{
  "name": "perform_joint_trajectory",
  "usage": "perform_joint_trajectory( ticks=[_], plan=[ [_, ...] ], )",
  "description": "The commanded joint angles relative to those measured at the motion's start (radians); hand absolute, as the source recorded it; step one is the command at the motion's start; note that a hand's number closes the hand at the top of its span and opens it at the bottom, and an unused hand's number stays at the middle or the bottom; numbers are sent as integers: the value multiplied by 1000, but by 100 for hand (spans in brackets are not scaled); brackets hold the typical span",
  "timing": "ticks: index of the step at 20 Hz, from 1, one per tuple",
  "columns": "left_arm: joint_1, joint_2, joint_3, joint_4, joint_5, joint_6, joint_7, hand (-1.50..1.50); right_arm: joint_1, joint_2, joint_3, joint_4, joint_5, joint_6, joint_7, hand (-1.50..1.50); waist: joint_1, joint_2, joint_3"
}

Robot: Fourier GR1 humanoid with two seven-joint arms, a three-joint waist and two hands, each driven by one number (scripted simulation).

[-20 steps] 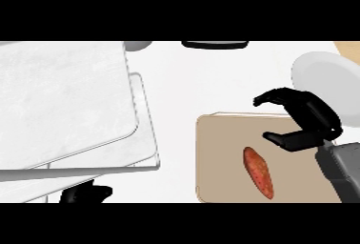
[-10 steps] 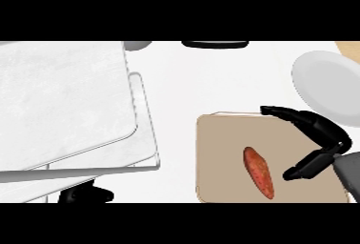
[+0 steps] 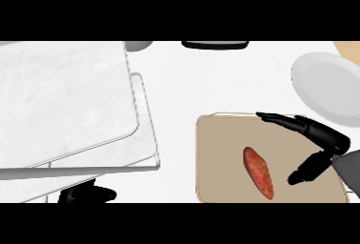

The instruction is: Pick the sweet potato from the tray and place it in the plate

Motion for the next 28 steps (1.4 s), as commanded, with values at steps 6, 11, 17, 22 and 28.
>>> perform_joint_trajectory(
  ticks=[6, 11, 17, 22, 28],
  plan=[
    [-189, 40, 162, 23, 51, 28, 83, 0, -71, -47, 138, 29, 182, -12, -116, -150, -17, -6, 8],
    [-194, 28, 147, 29, 62, 25, 93, 0, -102, -39, 192, 71, 276, -80, -97, -150, -18, -6, 8],
    [-210, 34, 154, 41, 50, 48, 99, 0, -136, -9, 236, 97, 336, -103, -70, -150, -22, -6, 7],
    [-203, 43, 152, 12, 61, 51, 115, 0, -127, 30, 280, 93, 385, -123, -19, -150, -26, -7, 8],
    [-190, 82, 174, 15, 91, 9, 102, 0, -130, 81, 277, 102, 414, -147, 40, -150, -28, -9, 7]
  ],
)
